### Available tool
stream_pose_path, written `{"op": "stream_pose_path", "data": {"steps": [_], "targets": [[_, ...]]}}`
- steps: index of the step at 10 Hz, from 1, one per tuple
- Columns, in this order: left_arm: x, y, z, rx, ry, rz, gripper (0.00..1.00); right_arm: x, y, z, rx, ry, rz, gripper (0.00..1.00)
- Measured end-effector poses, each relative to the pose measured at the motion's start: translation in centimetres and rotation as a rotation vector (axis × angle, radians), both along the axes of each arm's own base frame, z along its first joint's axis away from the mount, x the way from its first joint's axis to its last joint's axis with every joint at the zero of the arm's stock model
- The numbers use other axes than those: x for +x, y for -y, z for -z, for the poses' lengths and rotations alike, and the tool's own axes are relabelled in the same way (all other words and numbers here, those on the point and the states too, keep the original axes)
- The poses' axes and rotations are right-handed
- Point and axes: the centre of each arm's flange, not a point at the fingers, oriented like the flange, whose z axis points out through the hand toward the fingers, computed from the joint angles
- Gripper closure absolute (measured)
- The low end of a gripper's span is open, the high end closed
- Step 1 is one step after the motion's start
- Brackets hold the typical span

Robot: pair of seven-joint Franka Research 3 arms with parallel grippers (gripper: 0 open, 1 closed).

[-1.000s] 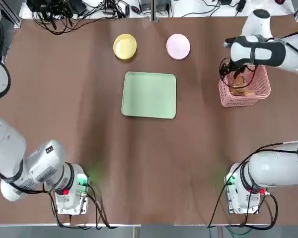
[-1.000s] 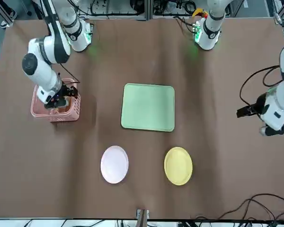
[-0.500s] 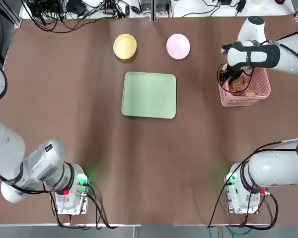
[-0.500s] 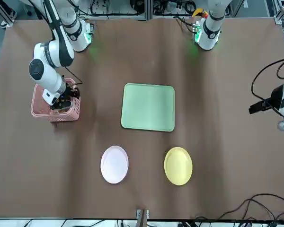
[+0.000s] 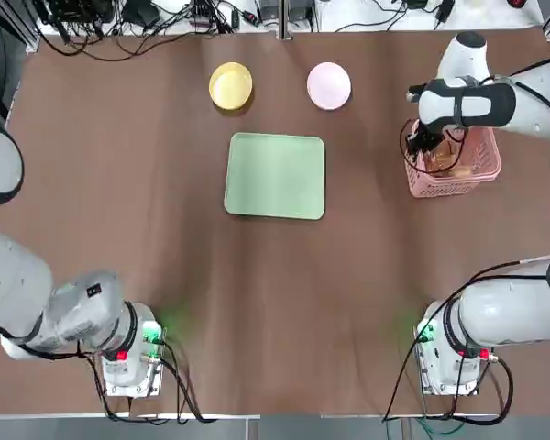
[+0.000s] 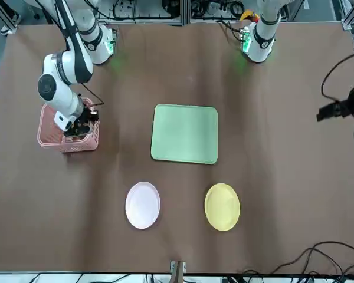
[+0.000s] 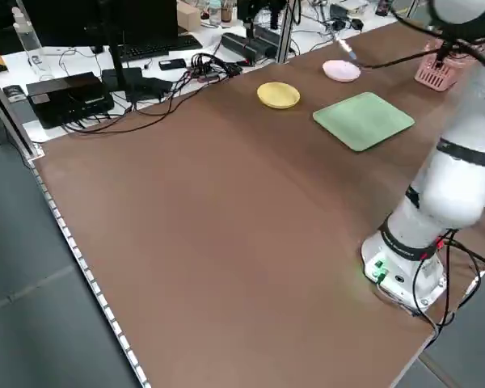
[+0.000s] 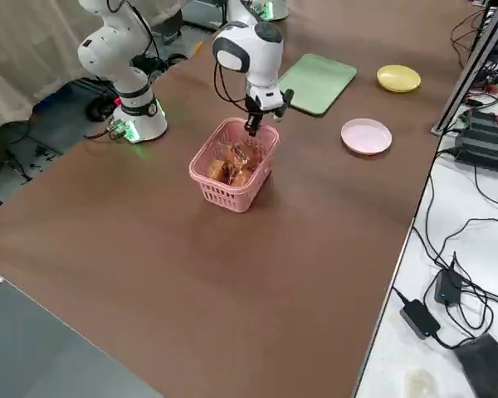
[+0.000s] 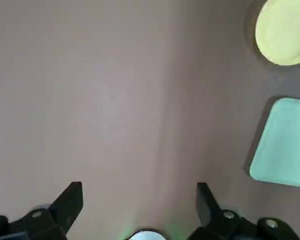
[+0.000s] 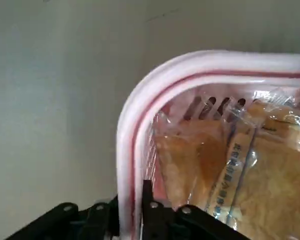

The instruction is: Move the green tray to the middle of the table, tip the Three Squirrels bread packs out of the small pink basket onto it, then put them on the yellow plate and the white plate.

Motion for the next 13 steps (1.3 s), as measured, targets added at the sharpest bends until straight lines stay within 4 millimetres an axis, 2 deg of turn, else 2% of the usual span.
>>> {"op": "stream_pose_path", "data": {"steps": [2,3,5,8,10,13], "targets": [[-1.5,1.0,-2.5,-0.073,0.051,0.003,0.0,0.0,0.0,-0.4,-0.002,-0.016,0.0,0.93],[-1.5,0.7,-3.0,-0.084,0.073,-0.002,0.0,0.2,0.0,-1.6,-0.003,-0.021,0.0,0.93],[-0.4,0.1,-2.6,-0.084,0.097,-0.013,0.0,1.2,-0.2,-6.6,-0.003,-0.014,-0.002,0.93],[1.2,-0.9,-1.9,-0.088,0.101,-0.032,0.0,3.7,-1.7,-15.6,0.095,0.0,0.039,0.93],[1.6,-2.7,-2.2,-0.086,0.144,-0.059,0.0,4.6,-4.4,-19.8,0.222,0.017,0.066,0.93],[1.6,-5.7,-2.0,-0.053,0.165,-0.102,0.0,4.6,-11.2,-24.2,0.463,0.044,0.105,0.93]]}}
